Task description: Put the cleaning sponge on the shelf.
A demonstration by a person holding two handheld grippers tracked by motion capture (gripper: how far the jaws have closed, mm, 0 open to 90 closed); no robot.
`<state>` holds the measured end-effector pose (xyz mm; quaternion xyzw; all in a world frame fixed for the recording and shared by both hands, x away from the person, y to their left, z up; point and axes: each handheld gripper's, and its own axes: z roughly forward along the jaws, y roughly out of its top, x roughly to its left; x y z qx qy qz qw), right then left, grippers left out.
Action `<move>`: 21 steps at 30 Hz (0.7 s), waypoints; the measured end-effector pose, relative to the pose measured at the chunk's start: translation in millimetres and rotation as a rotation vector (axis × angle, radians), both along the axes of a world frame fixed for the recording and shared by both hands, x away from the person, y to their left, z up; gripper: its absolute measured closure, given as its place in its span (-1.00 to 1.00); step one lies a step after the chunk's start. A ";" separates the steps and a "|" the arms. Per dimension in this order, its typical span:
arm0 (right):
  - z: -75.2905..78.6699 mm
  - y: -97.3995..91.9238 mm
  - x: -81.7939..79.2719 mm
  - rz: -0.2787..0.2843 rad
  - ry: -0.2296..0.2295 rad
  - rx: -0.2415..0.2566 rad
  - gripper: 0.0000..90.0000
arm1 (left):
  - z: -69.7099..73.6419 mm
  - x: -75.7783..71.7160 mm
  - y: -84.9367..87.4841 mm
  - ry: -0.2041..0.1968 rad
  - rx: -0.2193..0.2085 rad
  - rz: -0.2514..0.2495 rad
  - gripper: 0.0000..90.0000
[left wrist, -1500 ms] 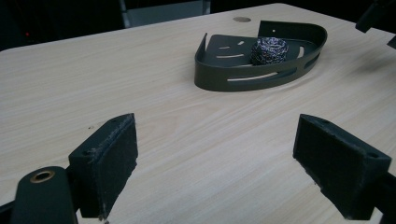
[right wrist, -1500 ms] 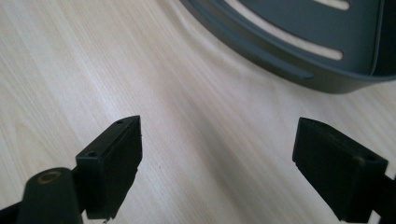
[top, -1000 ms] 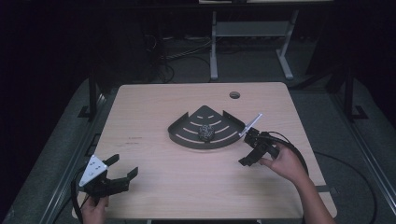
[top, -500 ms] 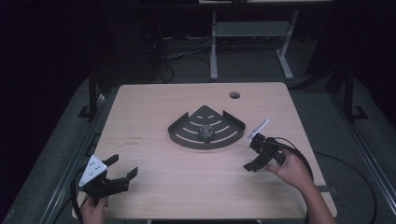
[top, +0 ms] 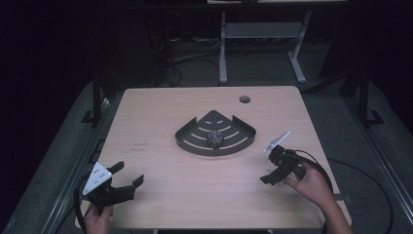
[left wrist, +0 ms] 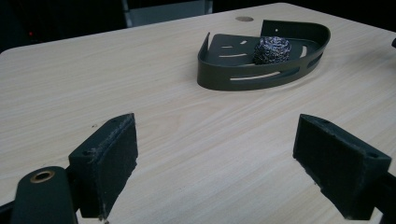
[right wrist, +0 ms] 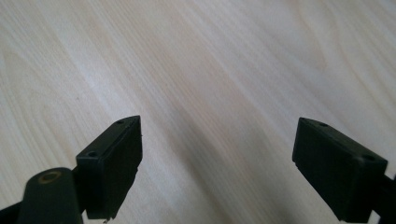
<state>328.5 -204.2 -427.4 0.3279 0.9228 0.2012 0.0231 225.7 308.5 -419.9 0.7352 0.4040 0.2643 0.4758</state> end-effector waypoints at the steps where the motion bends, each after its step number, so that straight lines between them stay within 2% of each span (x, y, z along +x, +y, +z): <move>1: -0.6 -1.1 -1.2 -0.002 0.000 0.001 -0.66 | -0.1 0.0 0.0 -0.001 0.000 0.001 -0.71; 21: -3.9 -20.9 -25.9 -0.031 -0.029 0.019 -0.66 | -0.3 -0.4 -1.6 -0.001 0.001 -0.001 -0.71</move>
